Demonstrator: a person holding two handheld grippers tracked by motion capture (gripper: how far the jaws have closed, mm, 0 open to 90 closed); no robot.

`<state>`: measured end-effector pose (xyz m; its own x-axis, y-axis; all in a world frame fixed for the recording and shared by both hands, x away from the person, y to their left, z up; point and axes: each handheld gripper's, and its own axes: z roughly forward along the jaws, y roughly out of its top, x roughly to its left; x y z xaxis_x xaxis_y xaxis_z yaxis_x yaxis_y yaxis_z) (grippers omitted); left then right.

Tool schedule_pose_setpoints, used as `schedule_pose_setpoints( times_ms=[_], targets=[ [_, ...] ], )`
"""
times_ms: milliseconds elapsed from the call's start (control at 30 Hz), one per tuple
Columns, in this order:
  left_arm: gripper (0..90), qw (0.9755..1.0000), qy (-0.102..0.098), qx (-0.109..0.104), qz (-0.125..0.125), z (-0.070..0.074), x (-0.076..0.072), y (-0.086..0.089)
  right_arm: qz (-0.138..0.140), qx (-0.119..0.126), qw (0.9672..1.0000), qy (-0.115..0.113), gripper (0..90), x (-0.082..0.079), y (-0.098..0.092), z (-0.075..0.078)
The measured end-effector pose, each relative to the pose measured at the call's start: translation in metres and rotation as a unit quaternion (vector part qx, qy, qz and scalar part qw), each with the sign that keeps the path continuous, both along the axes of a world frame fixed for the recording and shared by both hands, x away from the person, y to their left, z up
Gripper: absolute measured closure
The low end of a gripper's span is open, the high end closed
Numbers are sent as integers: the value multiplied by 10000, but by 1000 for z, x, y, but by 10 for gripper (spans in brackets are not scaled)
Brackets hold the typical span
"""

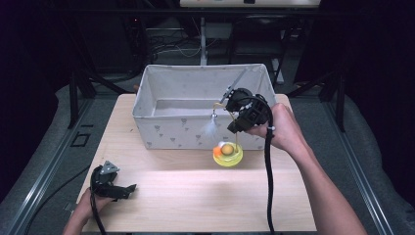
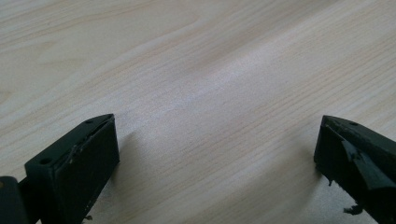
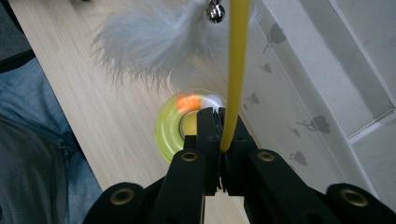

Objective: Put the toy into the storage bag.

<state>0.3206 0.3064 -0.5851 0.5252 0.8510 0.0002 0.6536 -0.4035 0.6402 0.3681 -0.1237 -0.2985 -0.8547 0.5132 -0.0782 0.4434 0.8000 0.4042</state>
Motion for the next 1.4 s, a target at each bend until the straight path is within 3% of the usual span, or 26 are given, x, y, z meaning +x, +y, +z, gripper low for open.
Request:
schedule_pose_setpoints(
  times_ms=[333,633,1400],
  targets=[
    [0,10000,-10,-22,-5,0,0,0,20,142,9999,33,881,4,-4,13],
    [0,10000,14,-5,-18,0,0,0,-5,249,9997,-71,882,7,-8,36],
    [0,10000,33,-1,-50,1,0,1,-200,280,9993,-149,881,22,-15,72]
  ],
)
